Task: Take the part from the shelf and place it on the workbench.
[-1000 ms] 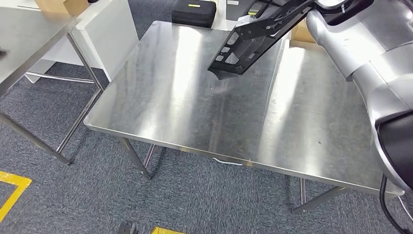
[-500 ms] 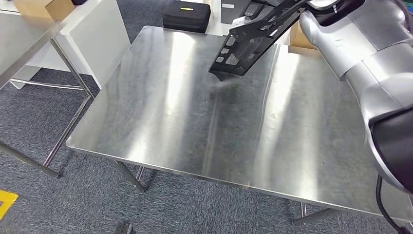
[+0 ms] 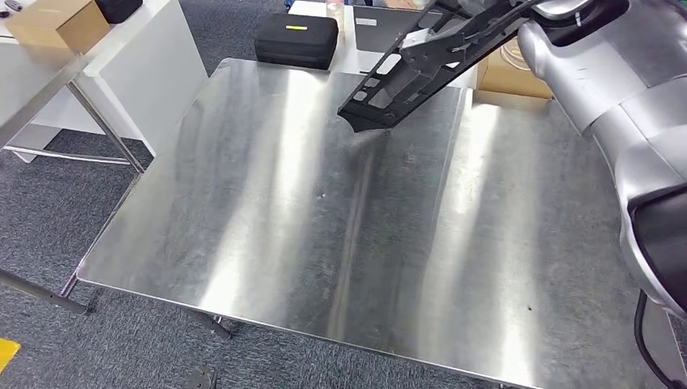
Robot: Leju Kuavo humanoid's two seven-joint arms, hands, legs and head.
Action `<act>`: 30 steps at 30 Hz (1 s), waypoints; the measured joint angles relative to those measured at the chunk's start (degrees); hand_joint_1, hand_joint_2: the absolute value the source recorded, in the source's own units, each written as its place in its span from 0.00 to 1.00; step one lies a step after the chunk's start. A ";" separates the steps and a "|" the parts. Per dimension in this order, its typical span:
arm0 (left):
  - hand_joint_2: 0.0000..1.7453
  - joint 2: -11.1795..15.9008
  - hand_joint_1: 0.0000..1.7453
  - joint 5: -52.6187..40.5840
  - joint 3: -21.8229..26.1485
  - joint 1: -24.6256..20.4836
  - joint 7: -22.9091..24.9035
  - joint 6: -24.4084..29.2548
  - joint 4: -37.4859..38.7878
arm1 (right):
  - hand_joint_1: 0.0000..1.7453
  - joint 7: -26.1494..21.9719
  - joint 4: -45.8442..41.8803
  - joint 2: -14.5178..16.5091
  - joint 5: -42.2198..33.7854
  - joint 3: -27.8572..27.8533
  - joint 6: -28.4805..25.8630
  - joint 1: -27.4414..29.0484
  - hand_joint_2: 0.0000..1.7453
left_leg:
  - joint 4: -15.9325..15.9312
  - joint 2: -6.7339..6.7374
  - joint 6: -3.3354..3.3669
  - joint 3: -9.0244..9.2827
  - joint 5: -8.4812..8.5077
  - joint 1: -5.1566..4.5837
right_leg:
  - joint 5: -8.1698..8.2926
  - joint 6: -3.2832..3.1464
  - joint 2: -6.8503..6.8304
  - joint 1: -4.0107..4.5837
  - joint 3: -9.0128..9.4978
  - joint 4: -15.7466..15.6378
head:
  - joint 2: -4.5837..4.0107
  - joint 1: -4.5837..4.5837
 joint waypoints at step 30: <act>0.00 0.23 0.00 0.57 2.60 -0.06 4.59 -1.15 -0.02 | 0.00 -0.30 1.36 -0.70 0.11 1.27 -1.14 0.27 0.00 | -0.75 0.11 3.26 -5.28 4.73 -2.85 | -3.89 -2.61 1.49 2.86 4.07 -0.24 | 0.00 -0.05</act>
